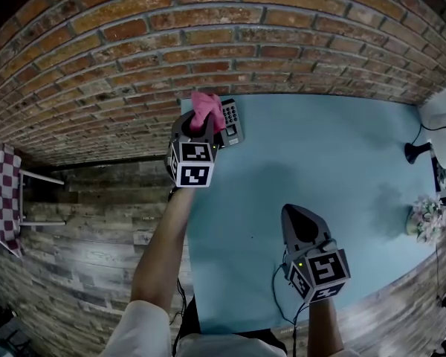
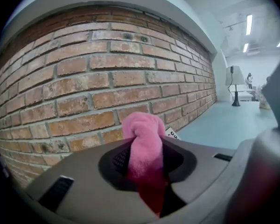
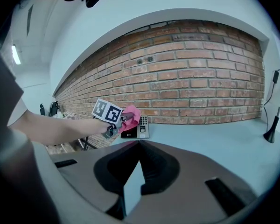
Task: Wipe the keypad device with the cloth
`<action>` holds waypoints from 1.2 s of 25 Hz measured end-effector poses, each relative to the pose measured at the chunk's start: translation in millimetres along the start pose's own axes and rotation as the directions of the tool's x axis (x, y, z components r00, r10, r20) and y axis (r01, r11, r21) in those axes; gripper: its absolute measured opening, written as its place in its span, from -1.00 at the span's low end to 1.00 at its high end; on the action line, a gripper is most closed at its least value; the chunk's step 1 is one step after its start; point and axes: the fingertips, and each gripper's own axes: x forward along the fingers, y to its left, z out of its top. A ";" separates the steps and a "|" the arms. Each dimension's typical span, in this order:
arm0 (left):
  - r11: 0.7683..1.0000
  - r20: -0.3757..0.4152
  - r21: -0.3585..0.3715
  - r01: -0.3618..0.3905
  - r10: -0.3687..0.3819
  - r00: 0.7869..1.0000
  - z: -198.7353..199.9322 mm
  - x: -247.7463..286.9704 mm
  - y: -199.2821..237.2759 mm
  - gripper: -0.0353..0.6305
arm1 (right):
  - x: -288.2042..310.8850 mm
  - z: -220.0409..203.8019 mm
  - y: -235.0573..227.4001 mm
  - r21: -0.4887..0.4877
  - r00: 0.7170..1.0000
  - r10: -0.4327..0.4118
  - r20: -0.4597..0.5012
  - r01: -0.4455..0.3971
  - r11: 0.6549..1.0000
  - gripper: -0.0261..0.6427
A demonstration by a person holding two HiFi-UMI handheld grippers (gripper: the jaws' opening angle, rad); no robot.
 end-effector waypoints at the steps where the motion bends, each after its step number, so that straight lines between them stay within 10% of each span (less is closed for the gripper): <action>1: 1.000 -0.001 0.000 -0.001 0.001 1.000 -1.5 -0.2 -1.0 -0.50 | 0.2 -0.1 -0.6 0.001 1.000 0.000 0.000 0.000 1.000 -0.91; 30: 0.993 -0.143 -0.025 0.118 -0.120 0.982 -86.5 -24.6 -71.0 -0.49 | -0.7 -7.6 0.1 0.017 1.000 0.005 -0.010 -0.005 1.000 -0.91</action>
